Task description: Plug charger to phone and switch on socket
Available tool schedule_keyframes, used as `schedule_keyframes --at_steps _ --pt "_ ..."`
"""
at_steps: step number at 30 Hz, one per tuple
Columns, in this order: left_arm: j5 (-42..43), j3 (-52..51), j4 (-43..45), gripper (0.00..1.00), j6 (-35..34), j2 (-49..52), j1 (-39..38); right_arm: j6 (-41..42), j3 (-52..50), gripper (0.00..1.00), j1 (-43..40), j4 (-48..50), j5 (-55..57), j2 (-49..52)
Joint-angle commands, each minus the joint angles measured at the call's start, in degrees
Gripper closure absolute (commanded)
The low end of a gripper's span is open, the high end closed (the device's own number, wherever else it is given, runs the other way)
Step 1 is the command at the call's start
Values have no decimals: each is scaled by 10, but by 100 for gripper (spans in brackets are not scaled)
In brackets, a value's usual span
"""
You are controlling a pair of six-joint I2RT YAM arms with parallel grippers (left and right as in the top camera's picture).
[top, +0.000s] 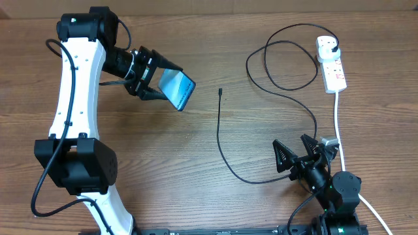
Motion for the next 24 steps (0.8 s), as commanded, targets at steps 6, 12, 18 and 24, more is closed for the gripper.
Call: schedule_keyframes --at_steps 6,12,18,24 --pt "109 13 -3 96 -88 -14 2 36 21 0 3 -31 -9 7" --pt "109 13 -3 96 -146 -14 2 49 39 0 3 -50 -9 41" --pt "108 13 24 96 -182 -14 2 49 108 0 3 -88 2 142" --pt "106 12 52 96 -207 -12 5 49 200 0 3 -121 1 294"
